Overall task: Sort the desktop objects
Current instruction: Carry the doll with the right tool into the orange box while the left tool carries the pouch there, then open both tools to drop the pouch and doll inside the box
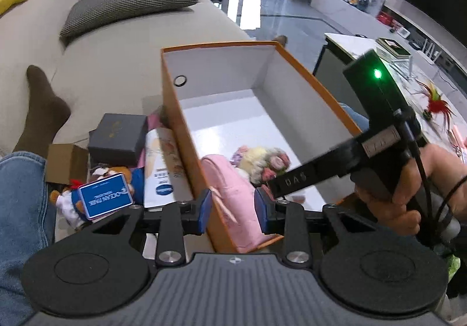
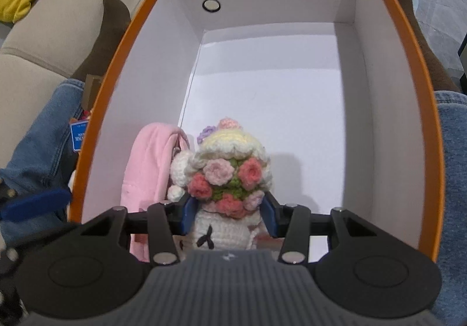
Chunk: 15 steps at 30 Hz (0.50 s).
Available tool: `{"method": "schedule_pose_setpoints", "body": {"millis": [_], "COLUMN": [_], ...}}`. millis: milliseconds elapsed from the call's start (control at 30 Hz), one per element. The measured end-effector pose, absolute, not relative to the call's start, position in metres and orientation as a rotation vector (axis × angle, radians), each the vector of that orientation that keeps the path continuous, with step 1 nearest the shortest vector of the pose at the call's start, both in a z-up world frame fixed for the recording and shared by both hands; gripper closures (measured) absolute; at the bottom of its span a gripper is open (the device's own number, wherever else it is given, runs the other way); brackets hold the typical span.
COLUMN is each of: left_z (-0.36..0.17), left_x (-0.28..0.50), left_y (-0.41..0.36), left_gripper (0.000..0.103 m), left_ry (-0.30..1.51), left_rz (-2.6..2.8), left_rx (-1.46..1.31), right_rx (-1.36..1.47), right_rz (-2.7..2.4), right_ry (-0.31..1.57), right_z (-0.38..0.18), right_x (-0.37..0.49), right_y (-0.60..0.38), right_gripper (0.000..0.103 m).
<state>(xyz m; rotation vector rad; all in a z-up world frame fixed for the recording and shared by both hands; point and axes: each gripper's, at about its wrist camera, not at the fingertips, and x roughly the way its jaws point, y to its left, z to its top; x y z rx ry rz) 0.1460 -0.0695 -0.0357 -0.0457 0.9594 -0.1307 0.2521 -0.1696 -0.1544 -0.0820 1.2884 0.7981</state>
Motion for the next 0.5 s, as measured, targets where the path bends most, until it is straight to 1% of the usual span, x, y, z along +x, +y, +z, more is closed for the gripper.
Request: {"method": "schedule_pose_setpoints", "body": {"millis": [167, 233, 267, 500], "left_z": [-0.05, -0.055, -0.057, -0.073], "left_x": [0.153, 0.155, 0.156, 0.162], "left_y": [-0.059, -0.059, -0.058, -0.052], "left_gripper": [0.066, 0.057, 0.051, 0.051], "left_ry": [1.028, 1.04, 1.04, 1.074], "left_rz": [-0.141, -0.146, -0.147, -0.144], "left_rx": [-0.125, -0.14, -0.146, -0.193], "right_rx": [-0.144, -0.166, -0.164, -0.129], "right_rz": [0.795, 0.788, 0.782, 0.754], "right_ry": [1.288, 1.275, 1.278, 1.292], "right_z": [-0.162, -0.16, -0.159, -0.155], "right_x": [0.242, 0.239, 0.24, 0.244], "right_y": [-0.156, -0.153, -0.153, -0.159], "right_gripper": [0.053, 0.053, 0.053, 0.048]}}
